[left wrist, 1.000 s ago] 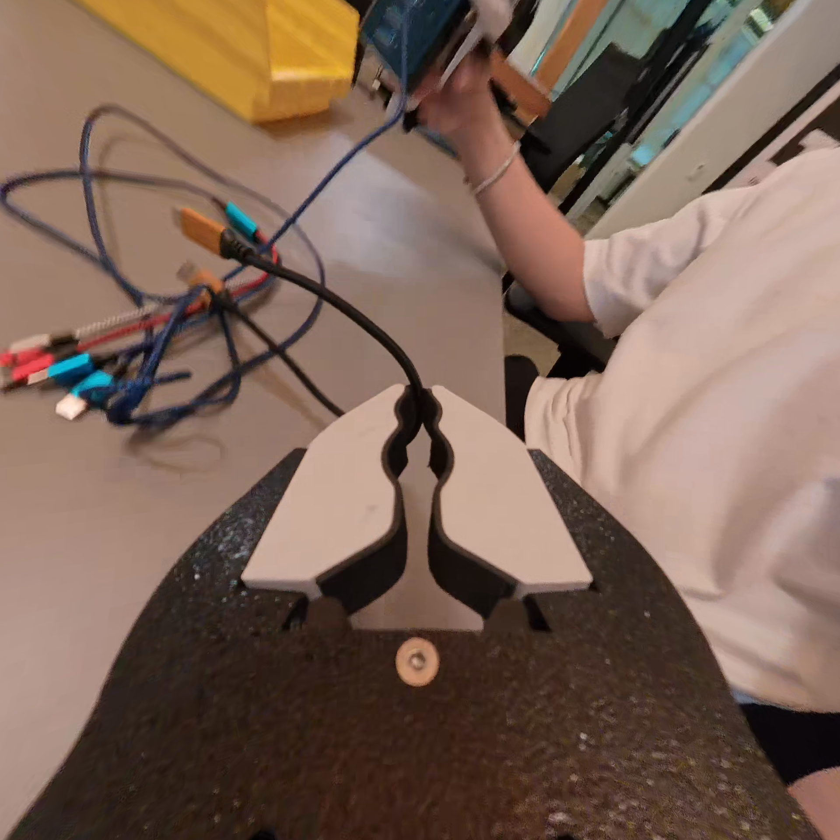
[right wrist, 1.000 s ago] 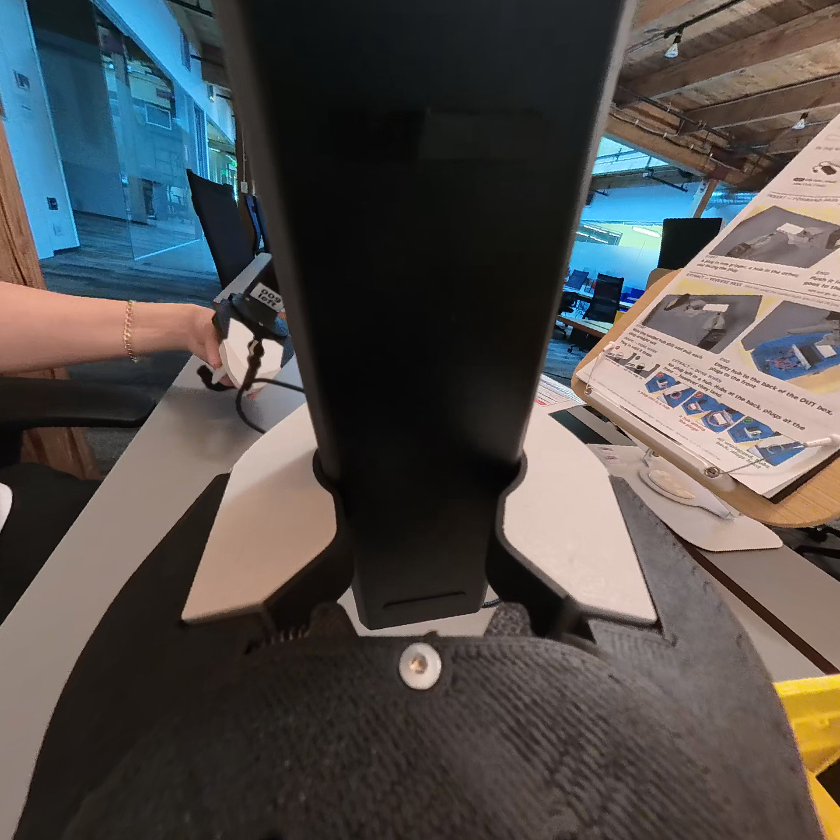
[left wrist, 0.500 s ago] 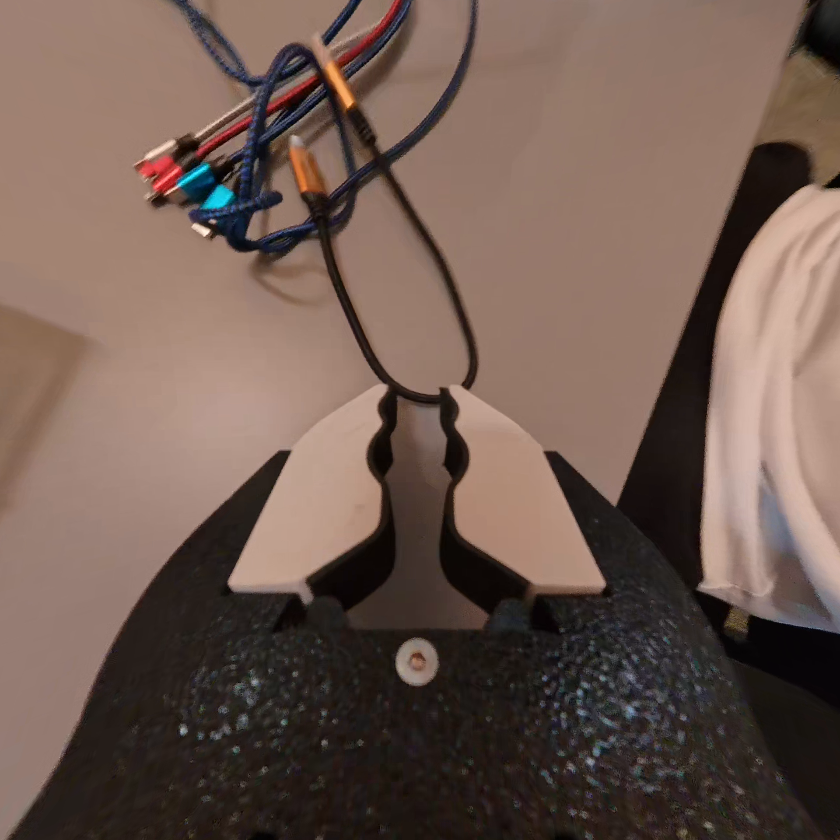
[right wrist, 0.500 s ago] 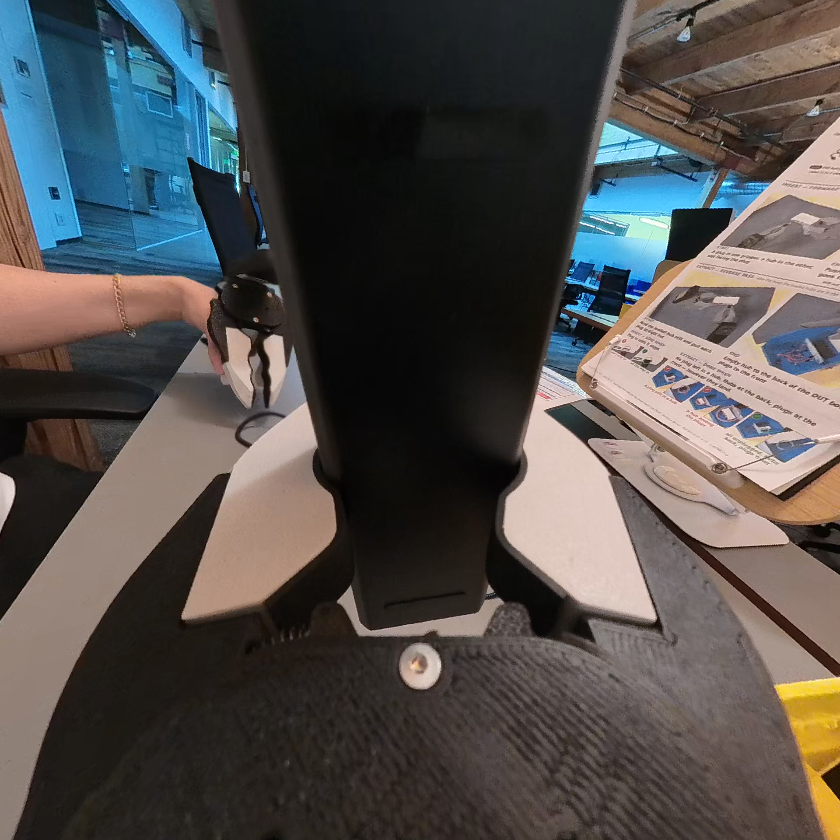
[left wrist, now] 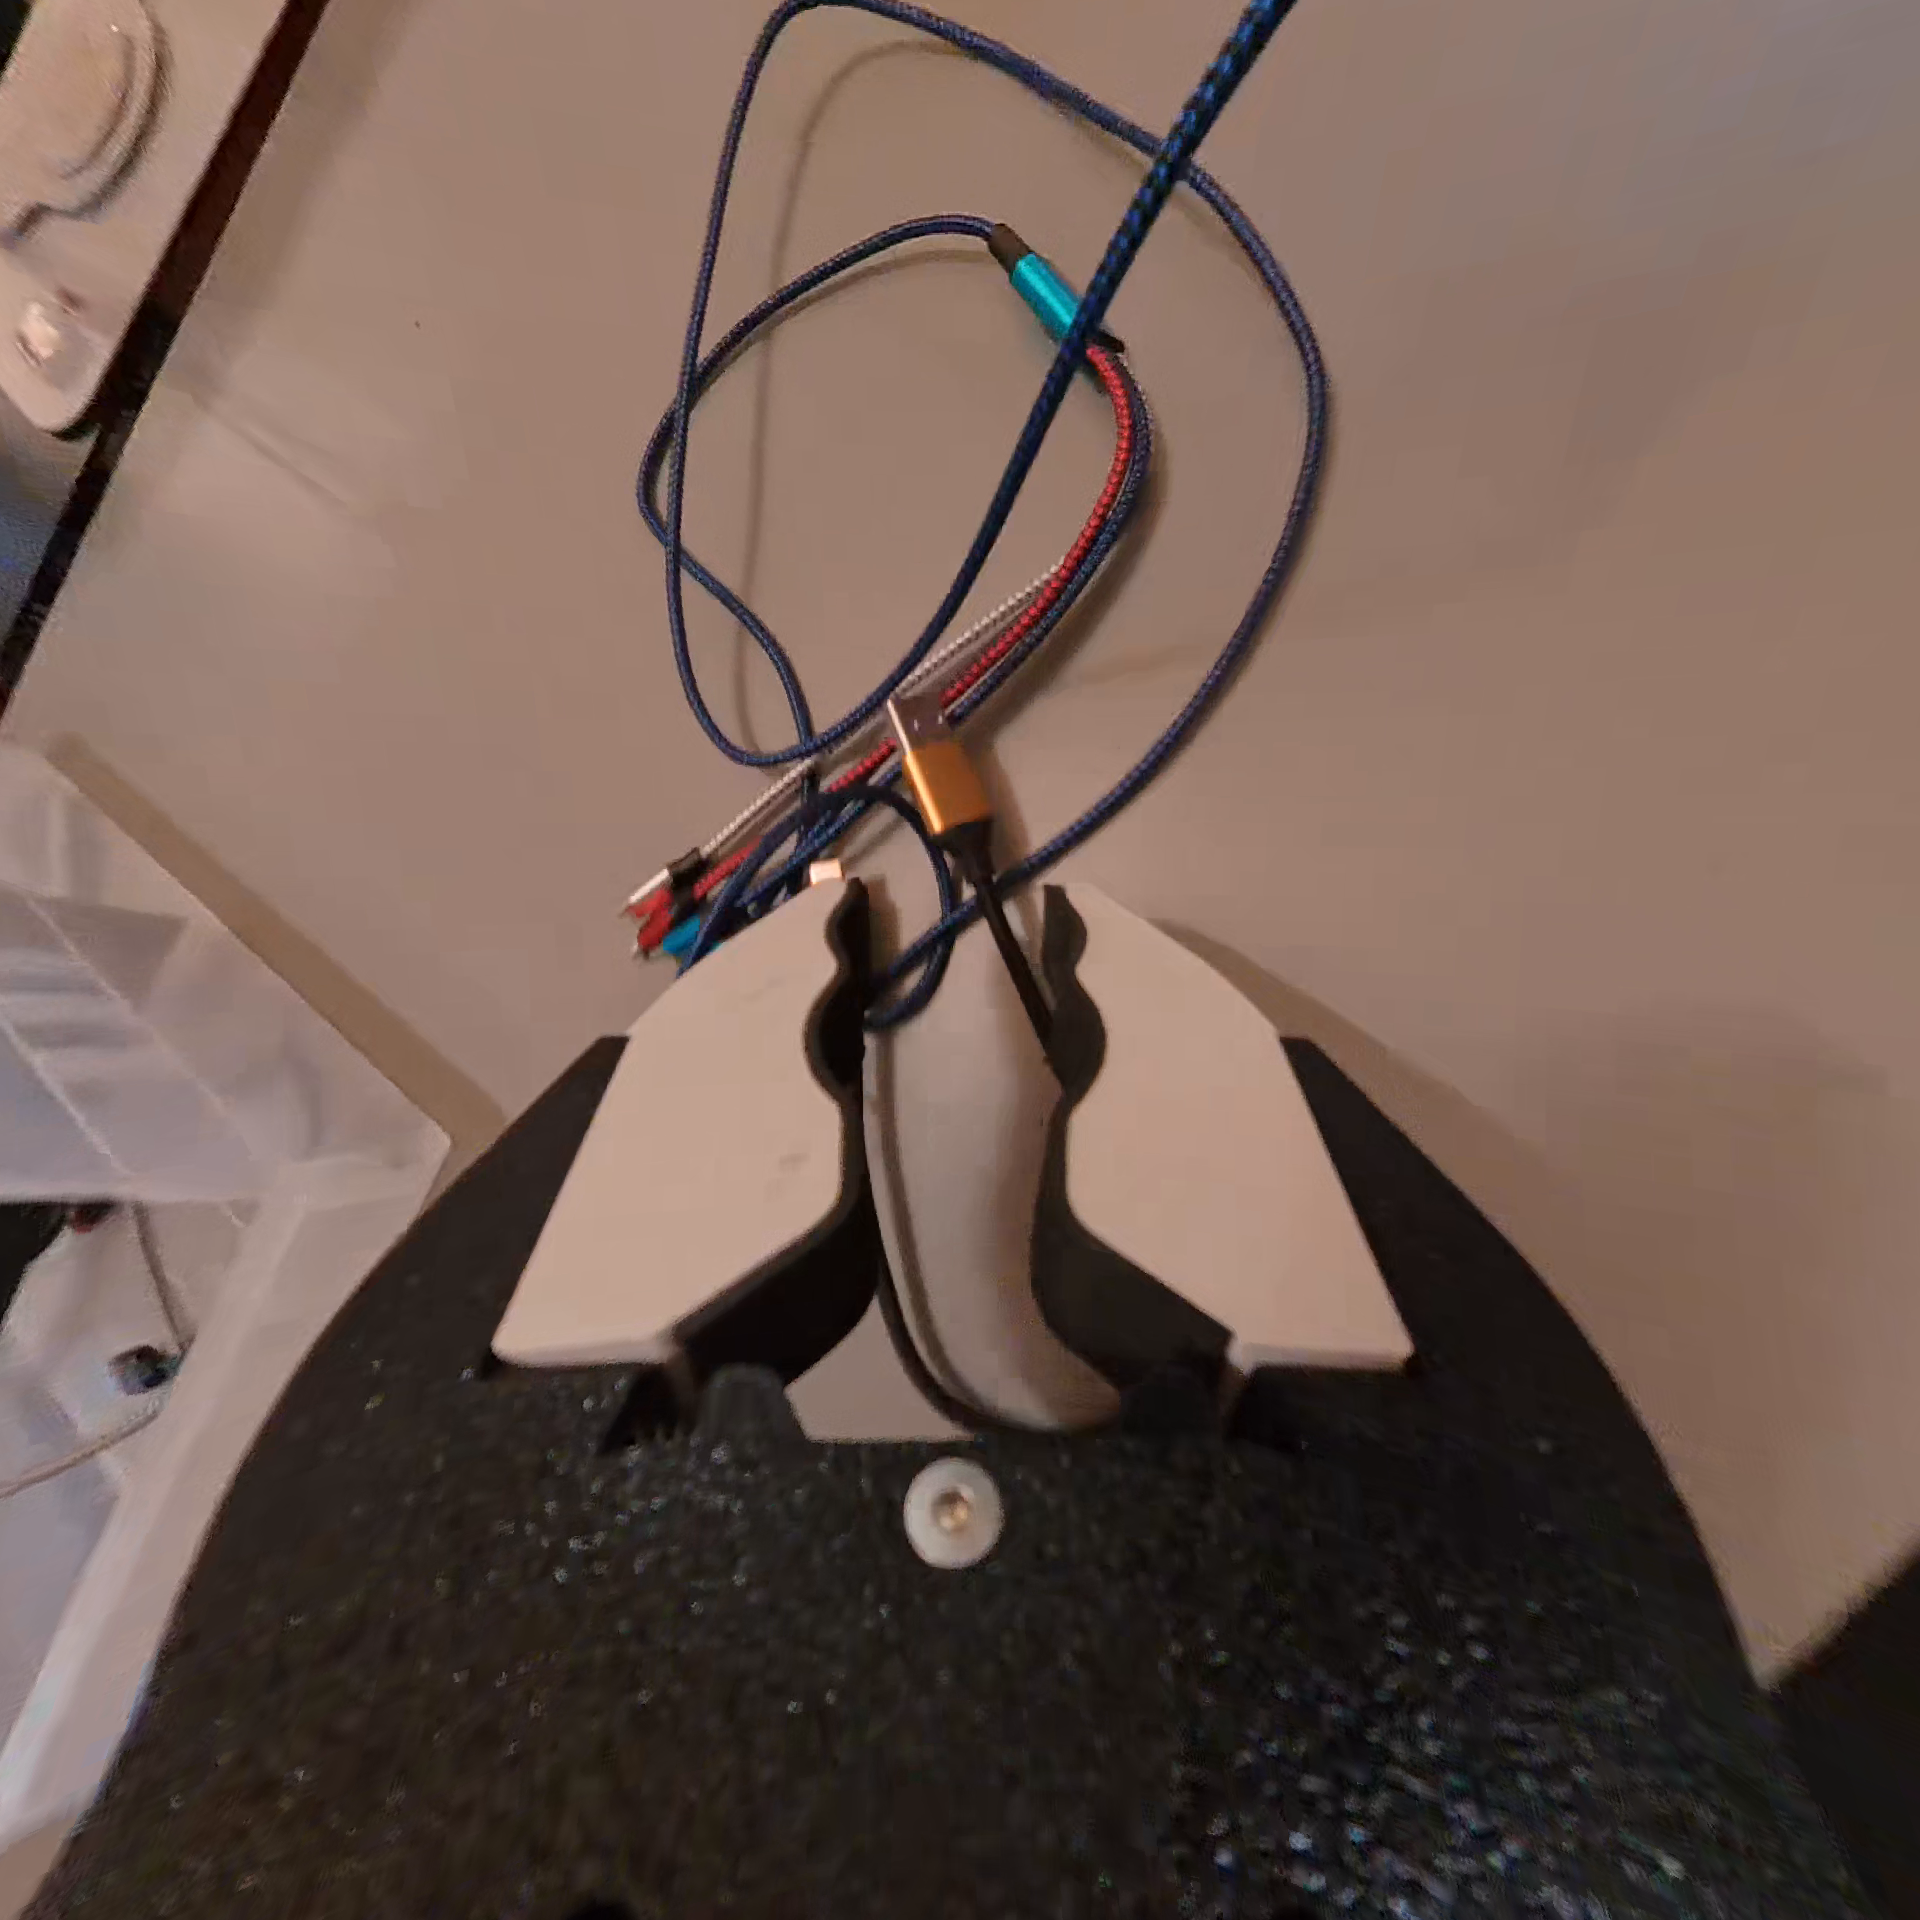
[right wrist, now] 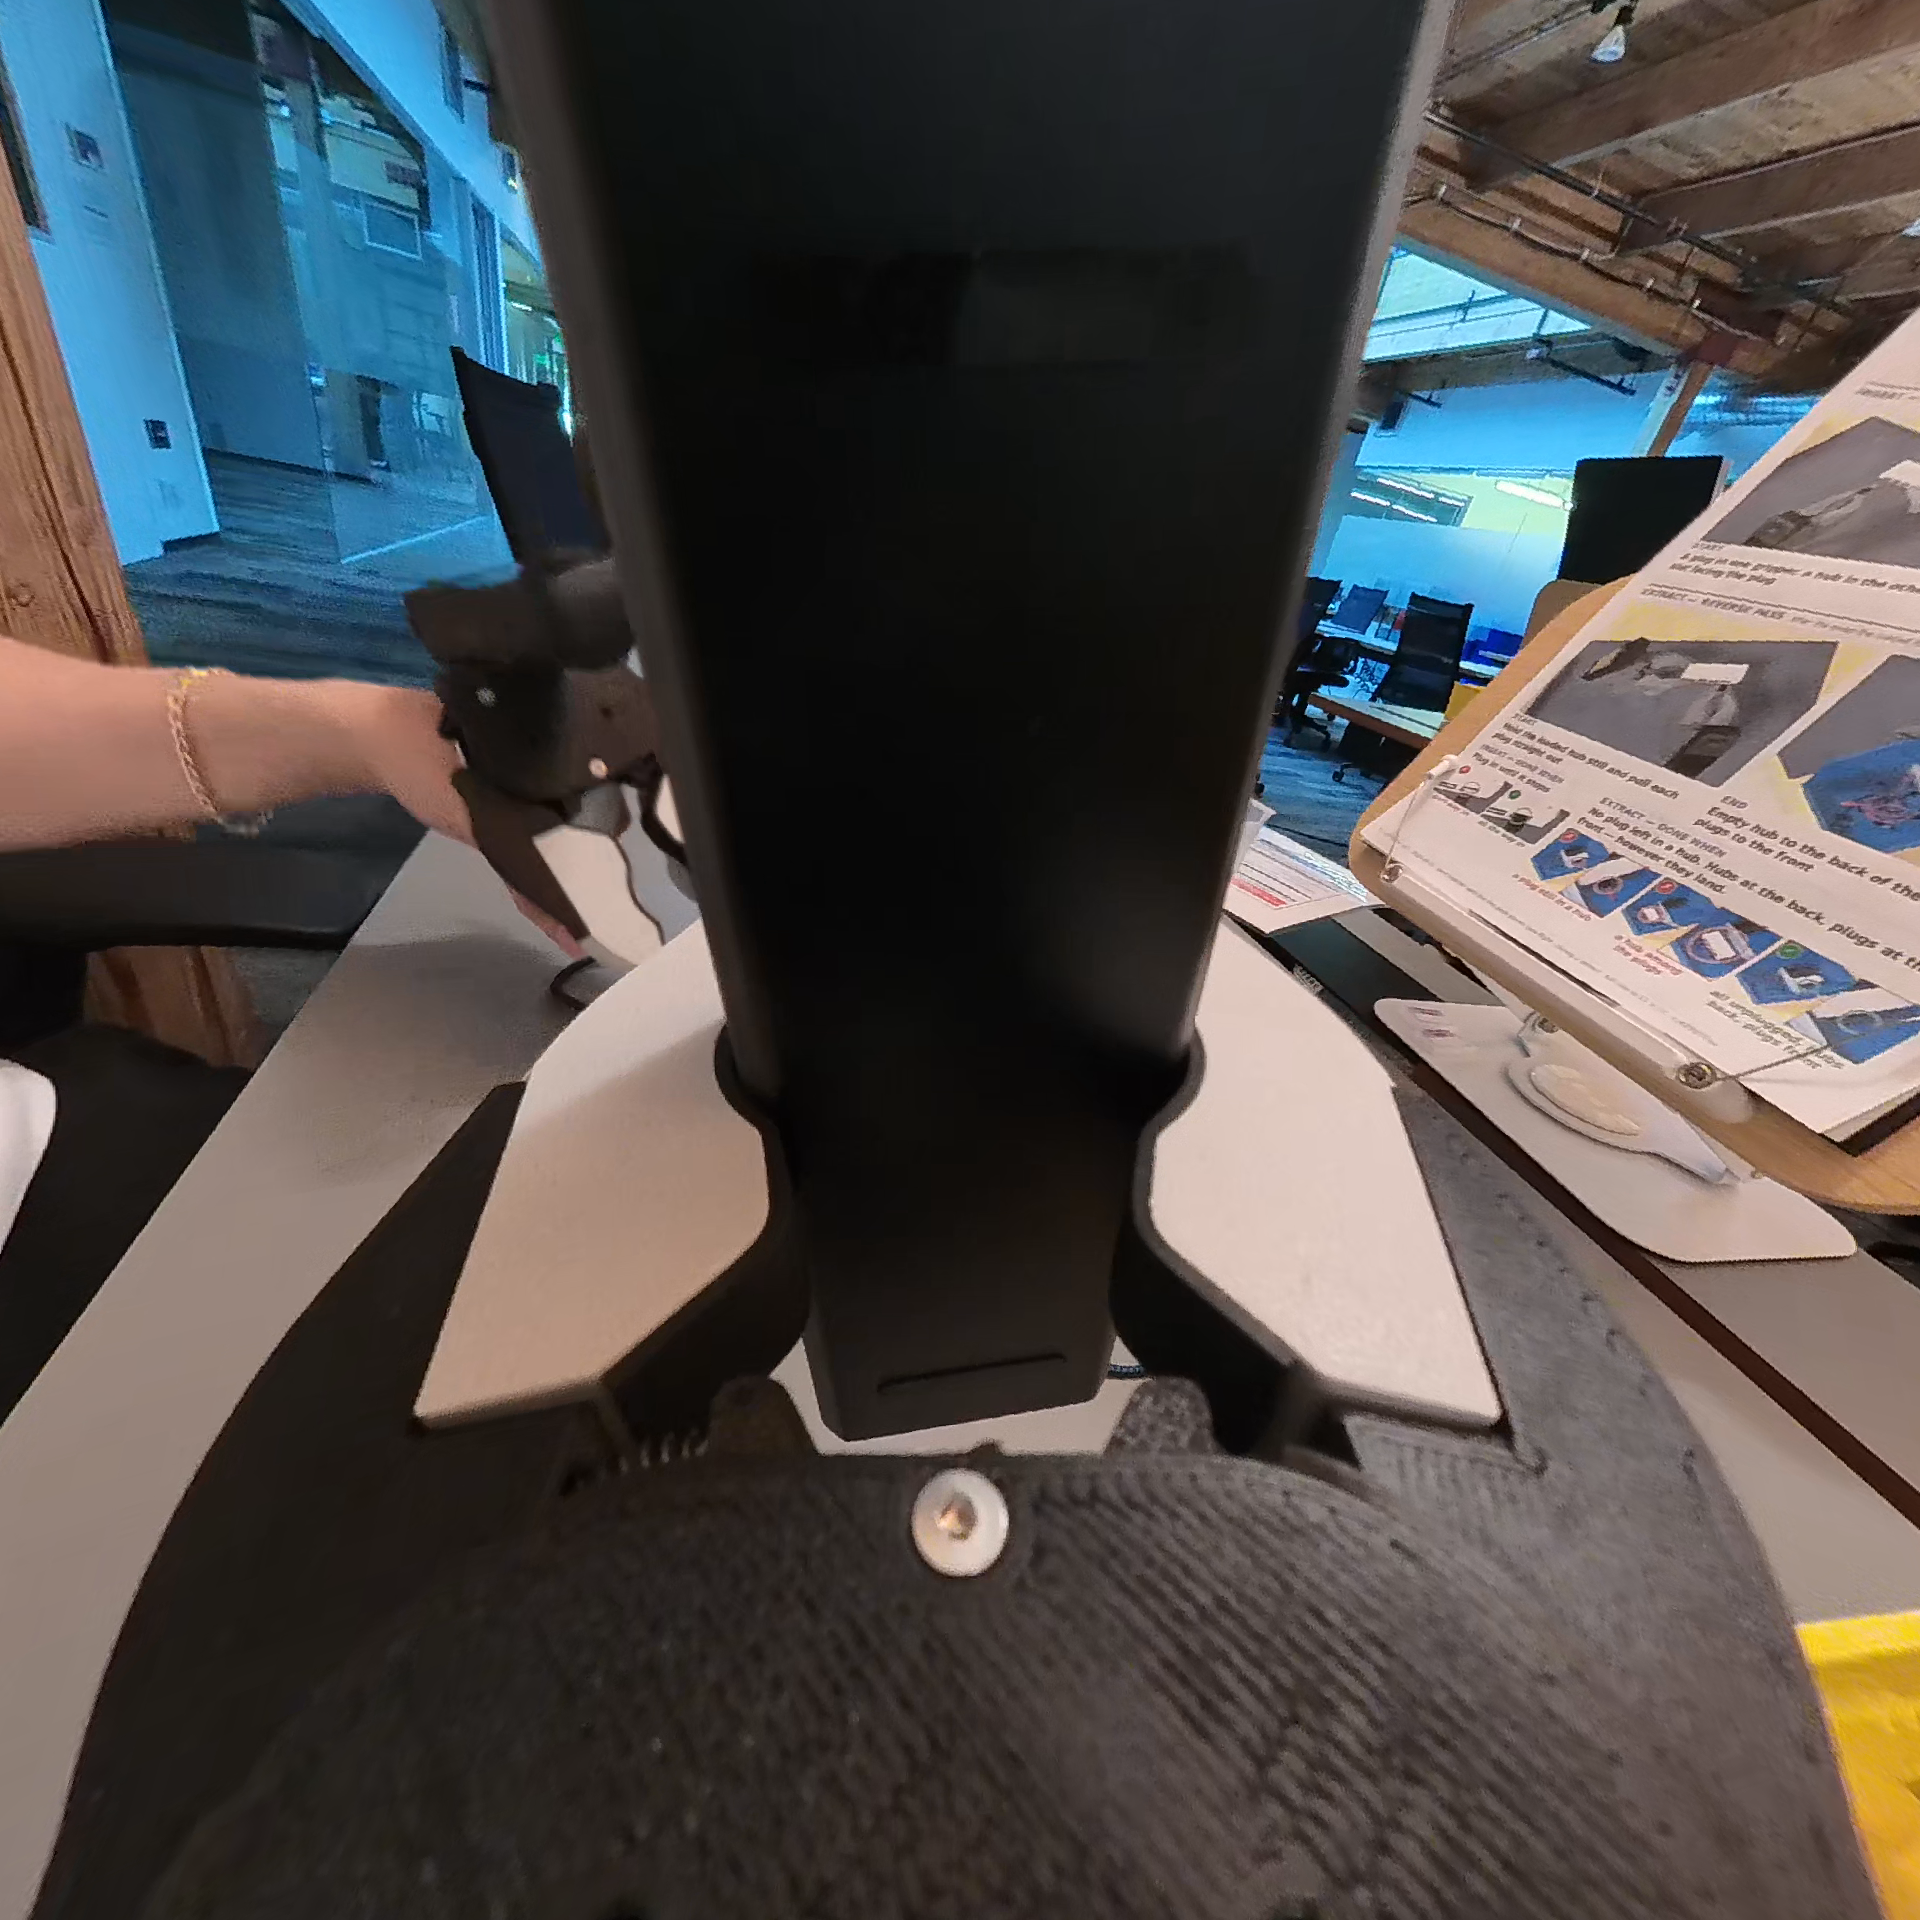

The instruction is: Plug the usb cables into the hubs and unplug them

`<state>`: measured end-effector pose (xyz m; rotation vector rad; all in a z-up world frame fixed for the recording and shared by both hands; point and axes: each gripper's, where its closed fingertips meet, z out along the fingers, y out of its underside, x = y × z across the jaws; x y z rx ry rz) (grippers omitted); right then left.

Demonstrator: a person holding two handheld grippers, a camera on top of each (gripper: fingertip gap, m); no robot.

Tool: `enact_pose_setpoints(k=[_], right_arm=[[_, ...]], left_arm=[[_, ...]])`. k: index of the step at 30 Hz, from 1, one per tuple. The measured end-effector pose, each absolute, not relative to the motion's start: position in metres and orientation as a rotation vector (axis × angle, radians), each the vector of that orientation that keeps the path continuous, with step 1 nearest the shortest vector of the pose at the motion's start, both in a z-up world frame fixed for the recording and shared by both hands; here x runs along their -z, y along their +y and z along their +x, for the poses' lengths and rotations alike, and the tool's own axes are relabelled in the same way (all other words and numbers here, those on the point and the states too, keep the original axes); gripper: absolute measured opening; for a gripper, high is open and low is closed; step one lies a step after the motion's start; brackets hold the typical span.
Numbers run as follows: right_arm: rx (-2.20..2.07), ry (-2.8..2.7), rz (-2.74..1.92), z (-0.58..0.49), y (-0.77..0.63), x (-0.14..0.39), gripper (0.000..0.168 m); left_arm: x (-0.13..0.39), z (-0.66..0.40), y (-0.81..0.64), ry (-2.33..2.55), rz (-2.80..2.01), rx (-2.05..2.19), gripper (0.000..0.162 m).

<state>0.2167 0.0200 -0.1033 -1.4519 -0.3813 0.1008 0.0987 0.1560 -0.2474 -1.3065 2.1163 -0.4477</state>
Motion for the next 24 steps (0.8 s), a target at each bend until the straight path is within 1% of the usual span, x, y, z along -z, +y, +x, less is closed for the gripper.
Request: enact_pose_setpoints(k=[3,6,7,10,16,18,20,24], right_arm=[[-0.106,-0.385,-1.449,0.215,0.020,0.103,0.074],[-0.116,-0.389,-1.444,0.214,0.019,0.102,0.074],[-0.119,-0.388,-1.440,0.215,0.019,0.102,0.074],[-0.129,-0.381,-1.434,0.216,0.018,0.102,0.074],[-0.129,-0.381,-1.430,0.217,0.017,0.101,0.074],[-0.123,-0.380,-1.428,0.218,0.016,0.100,0.074],[-0.119,-0.379,-1.427,0.218,0.015,0.099,0.073],[-0.120,-0.379,-1.417,0.219,0.013,0.097,0.073]], left_arm=[[0.268,0.111,0.156,2.151,-1.249,0.331,0.031],[0.281,0.119,0.160,2.132,-1.242,0.270,0.026],[0.281,0.121,0.161,2.112,-1.247,0.273,0.026],[0.283,0.126,0.159,2.094,-1.235,0.289,0.015],[0.281,0.127,0.159,2.050,-1.264,0.383,0.014],[0.275,0.125,0.153,2.047,-1.275,0.505,0.014],[0.263,0.123,0.139,2.065,-1.251,0.717,0.014],[0.215,0.104,0.091,2.093,-1.010,1.365,0.014]])
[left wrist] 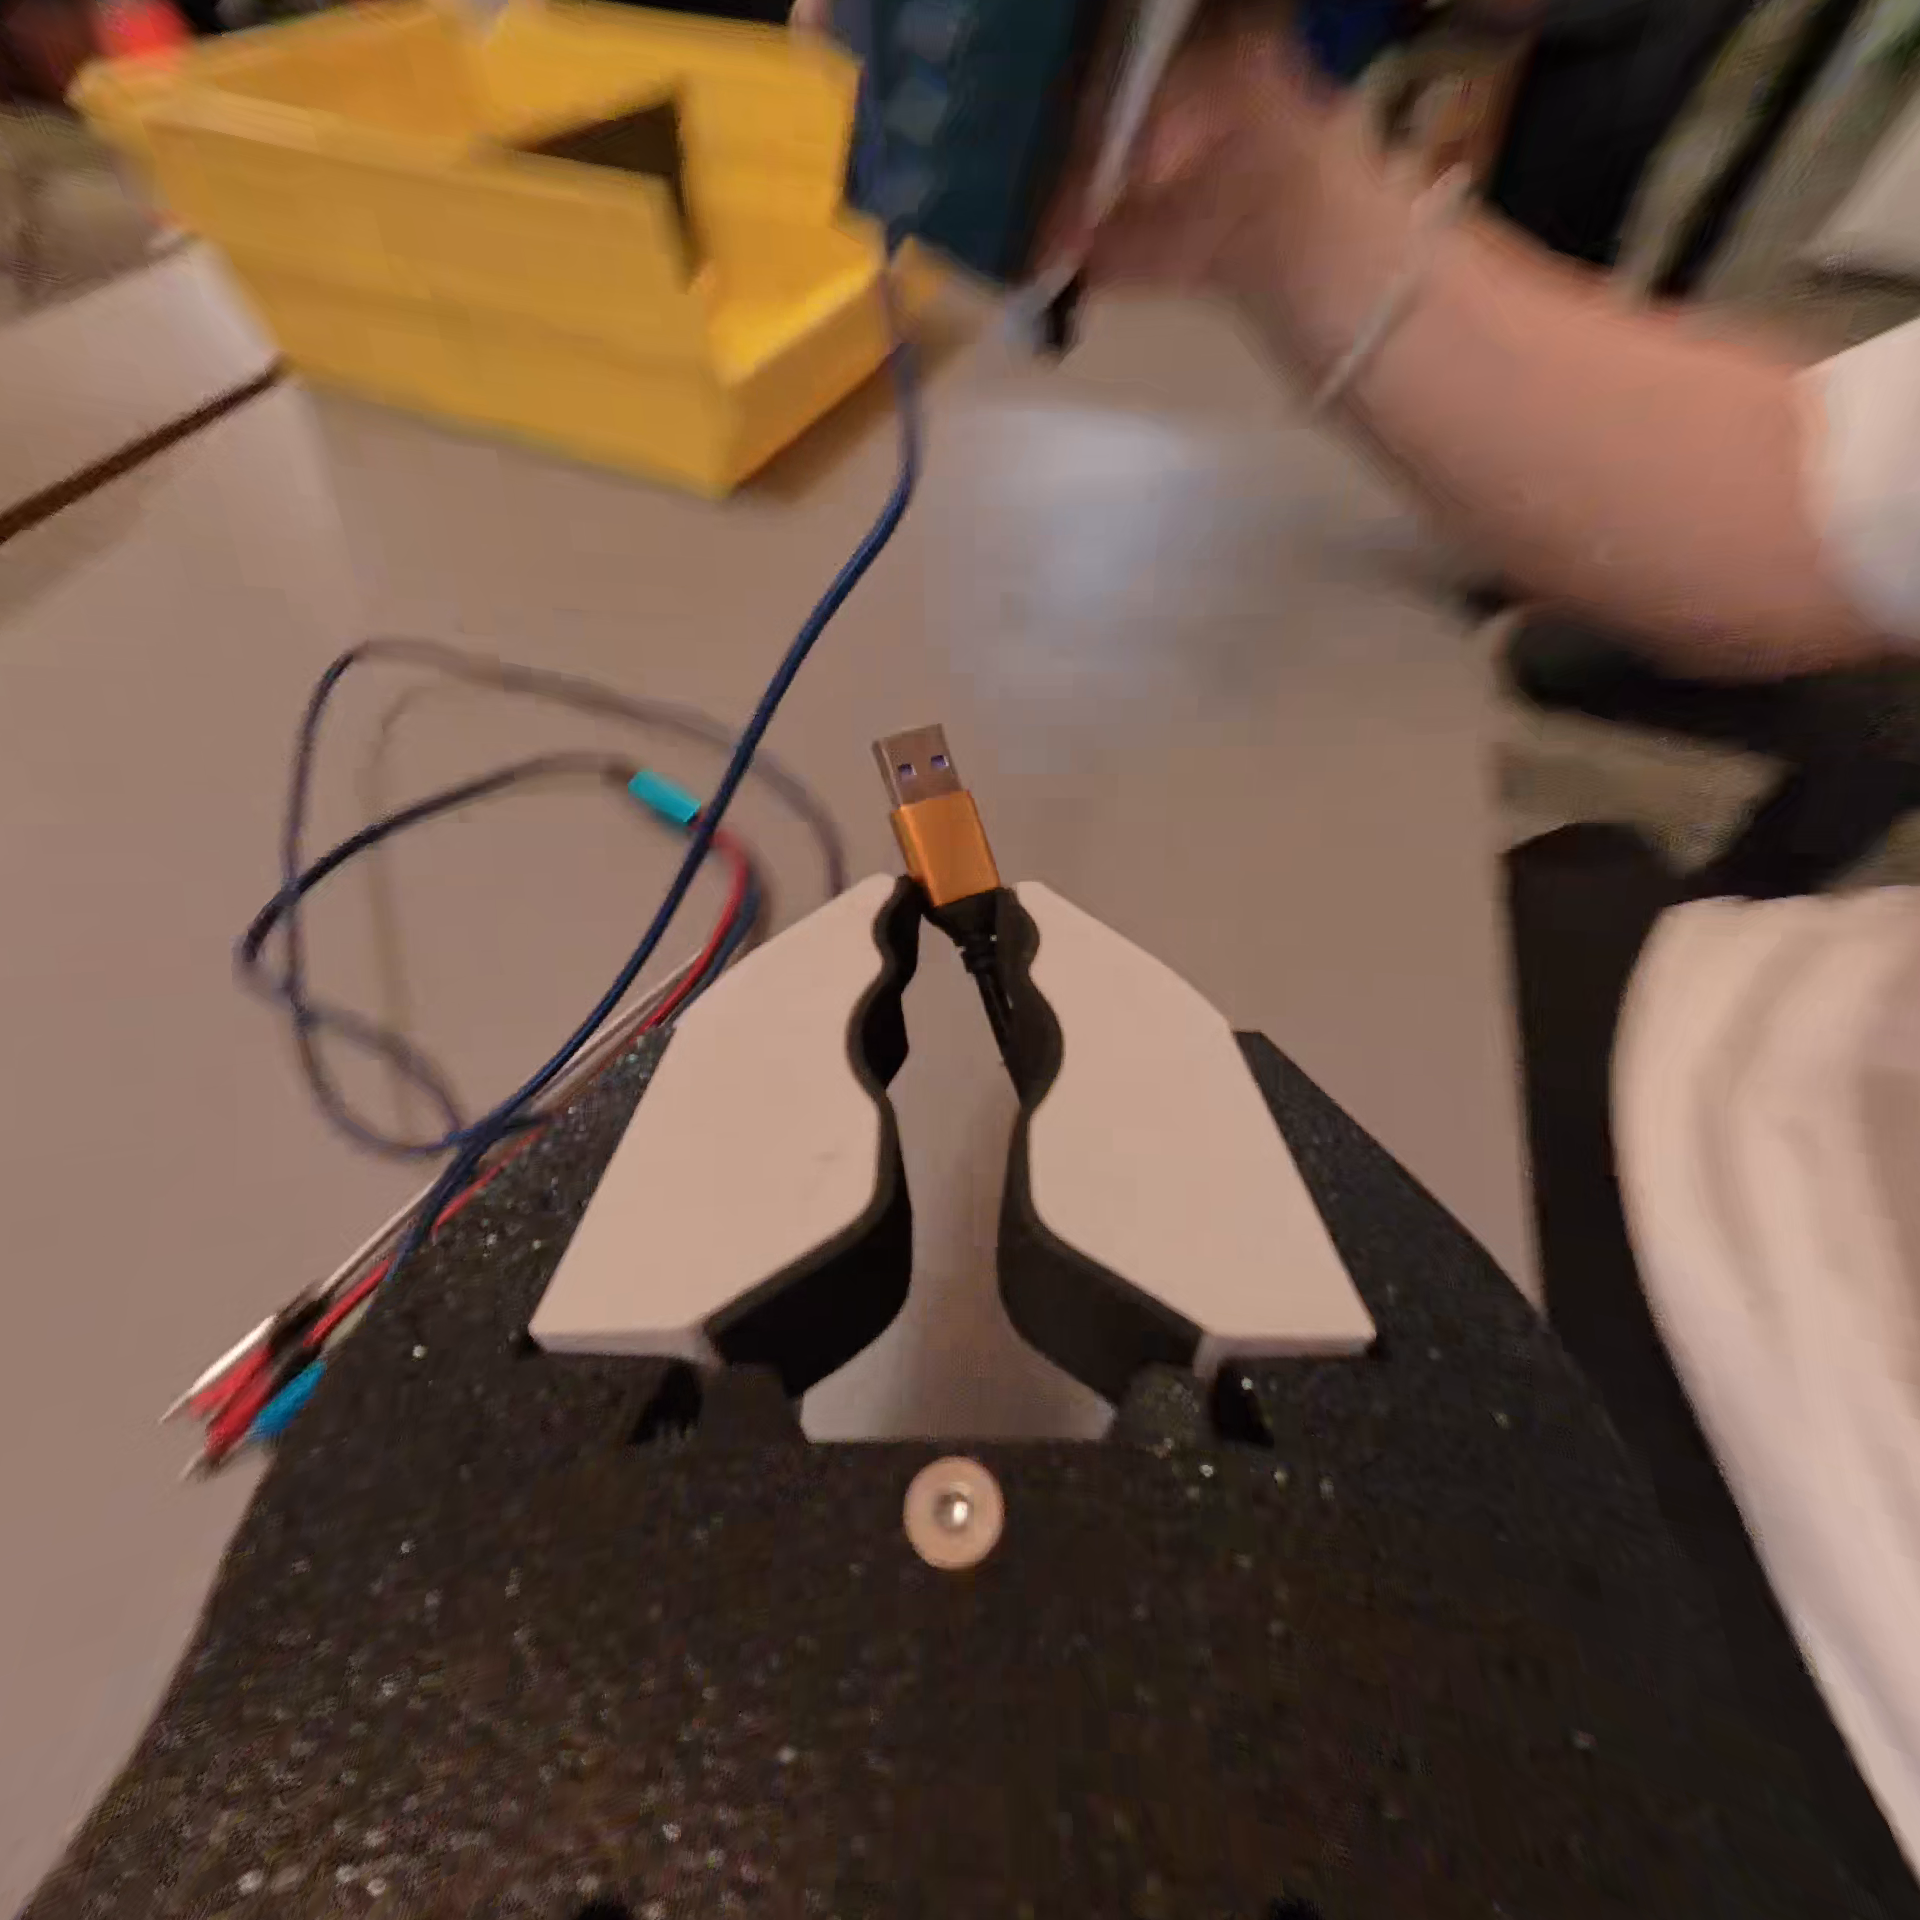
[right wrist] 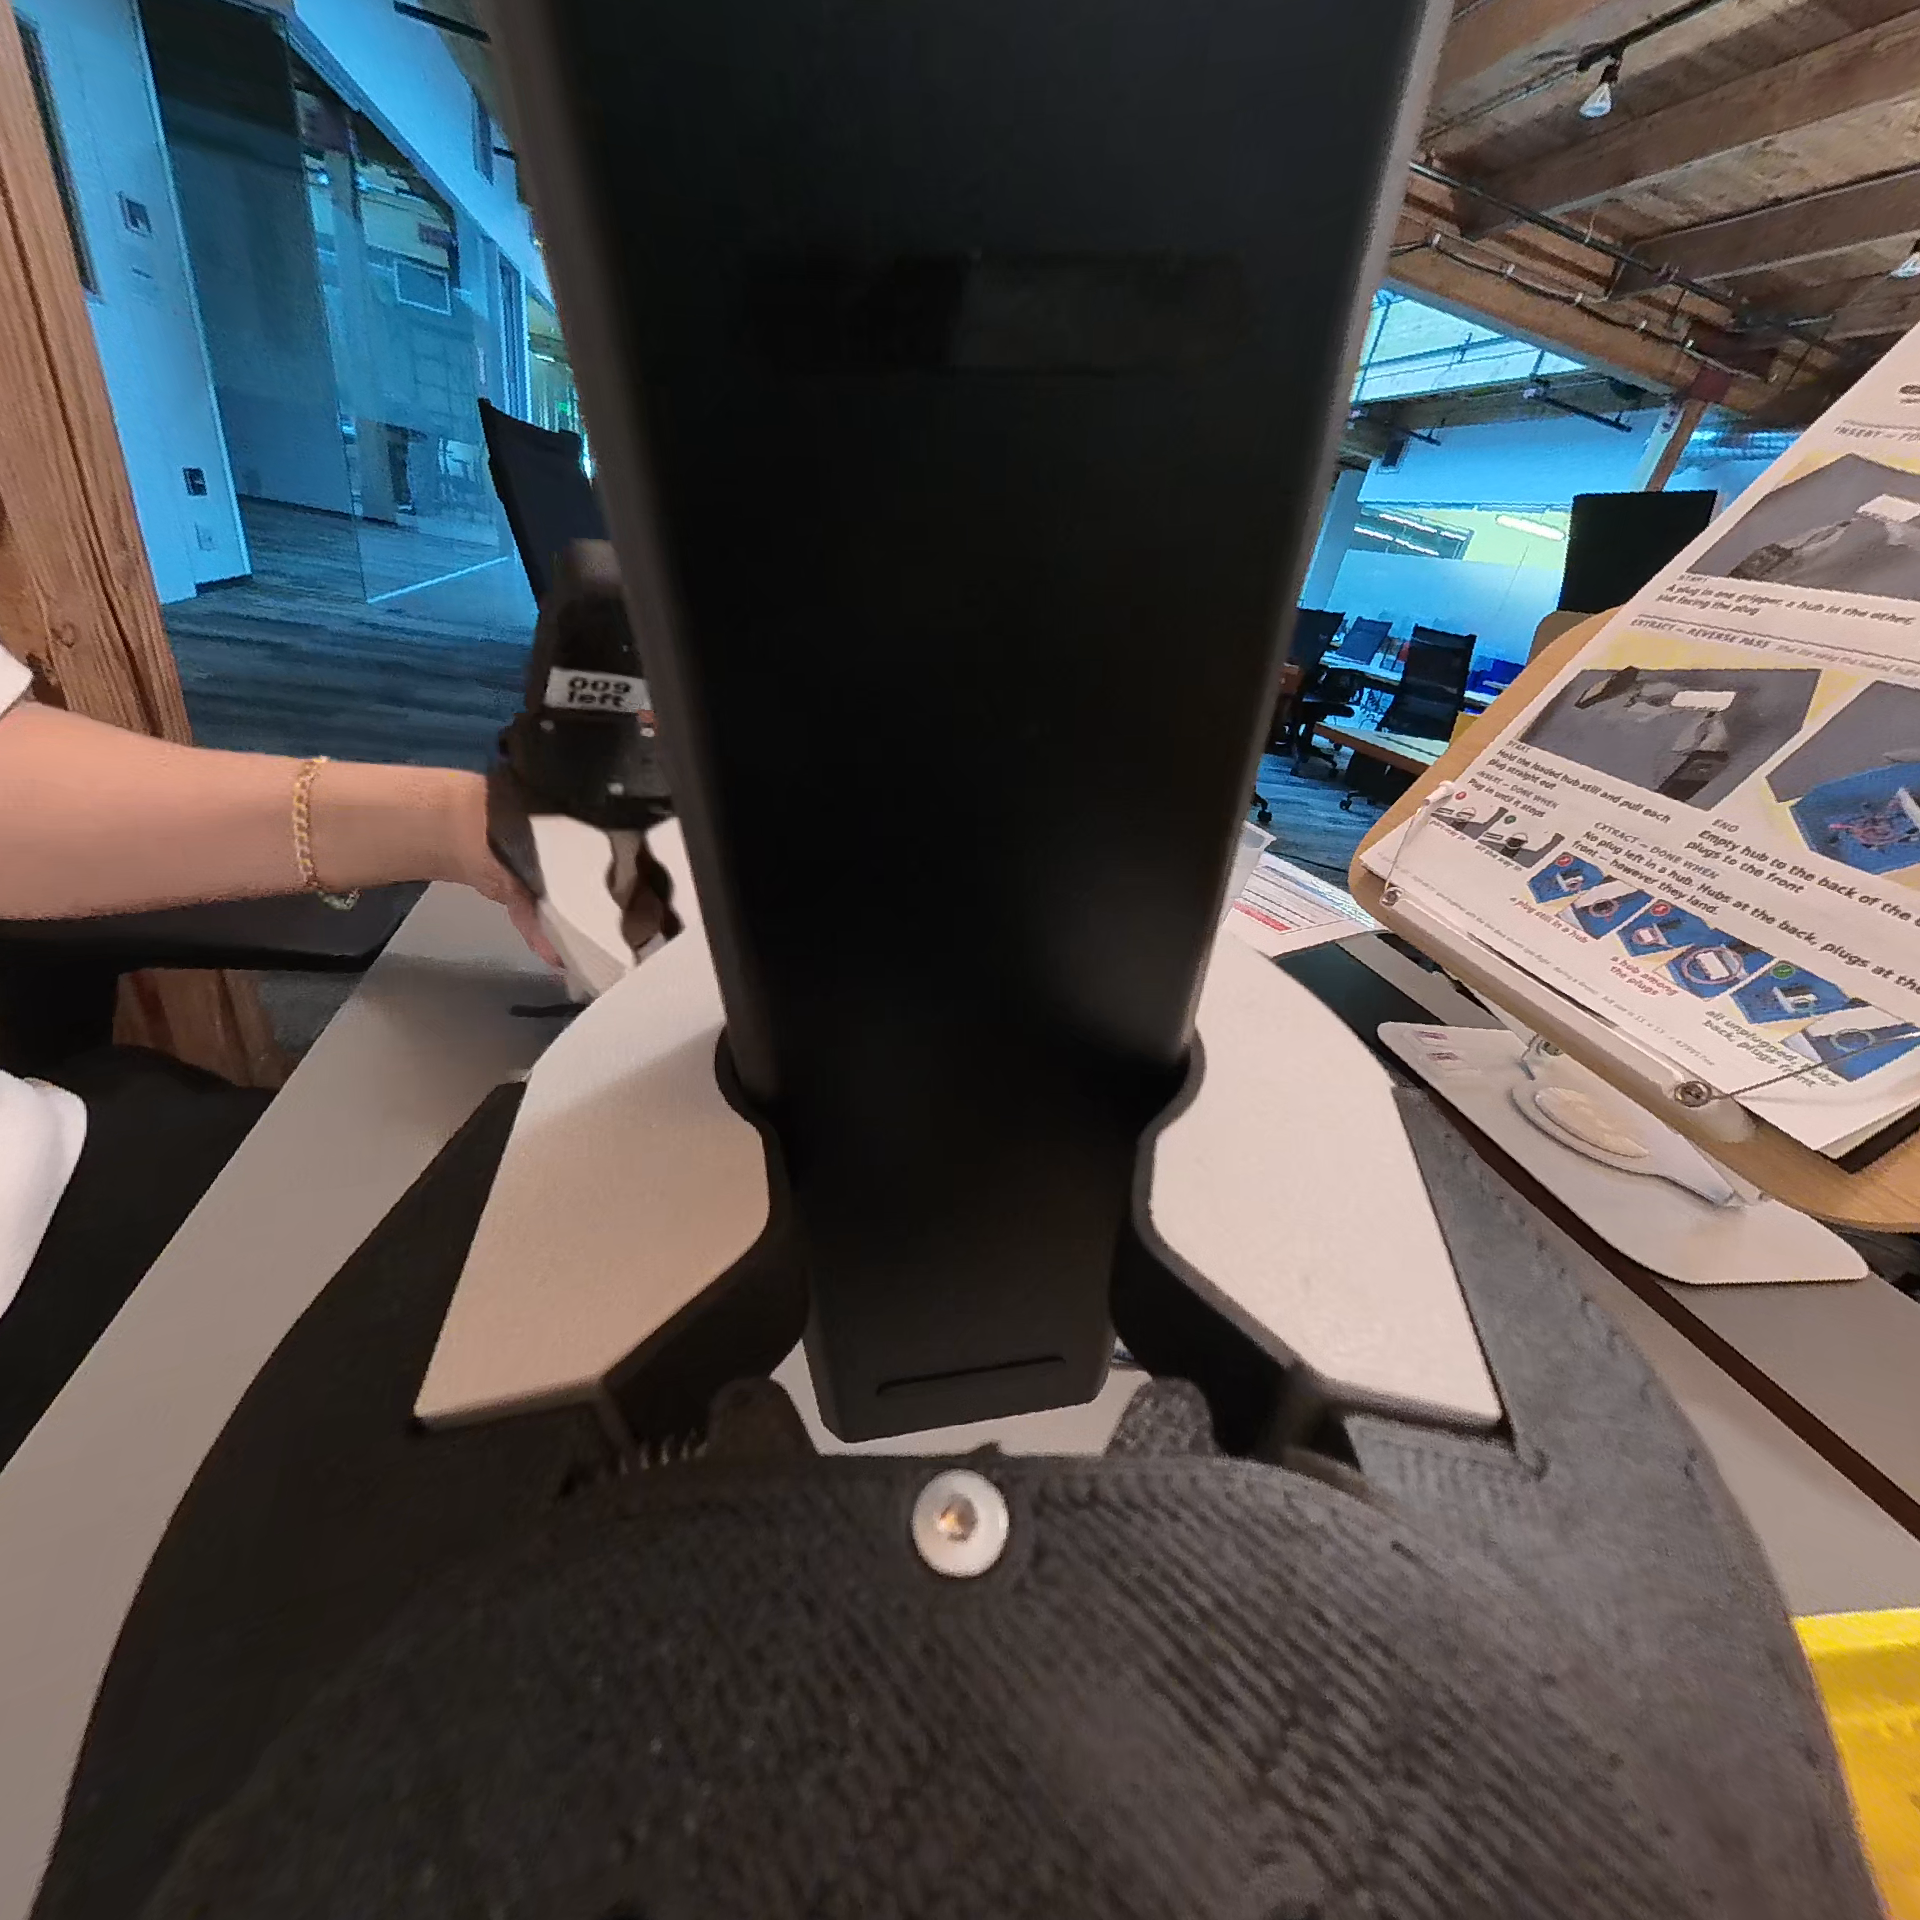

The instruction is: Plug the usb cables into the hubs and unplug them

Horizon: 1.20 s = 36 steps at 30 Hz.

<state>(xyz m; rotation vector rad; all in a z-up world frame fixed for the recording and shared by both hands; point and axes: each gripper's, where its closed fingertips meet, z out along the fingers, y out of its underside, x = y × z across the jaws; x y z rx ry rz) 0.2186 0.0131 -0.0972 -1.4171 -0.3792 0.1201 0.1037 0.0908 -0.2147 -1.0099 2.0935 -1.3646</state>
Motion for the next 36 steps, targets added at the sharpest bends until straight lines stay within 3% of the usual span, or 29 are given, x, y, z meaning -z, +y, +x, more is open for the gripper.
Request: enact_pose_setpoints(k=[4,11,22,30,36], right_arm=[[-0.129,-0.396,-1.415,0.214,0.014,0.097,0.073],[-0.172,-0.442,-1.430,0.202,0.020,0.103,0.074],[-0.278,-0.449,-1.377,0.195,0.020,0.103,0.073],[-0.429,-0.424,-1.249,0.195,0.005,0.089,0.073],[-0.462,-0.421,-1.227,0.195,0.002,0.089,0.074]], left_arm=[[0.175,0.082,0.075,2.012,-0.812,1.744,0.014],[0.154,0.067,0.062,2.012,-0.675,1.912,0.014],[0.141,0.096,0.051,2.197,-0.817,1.625,0.014],[0.163,0.109,0.046,2.293,-0.804,1.186,0.014],[0.162,0.107,0.042,2.289,-0.833,1.238,0.014]])
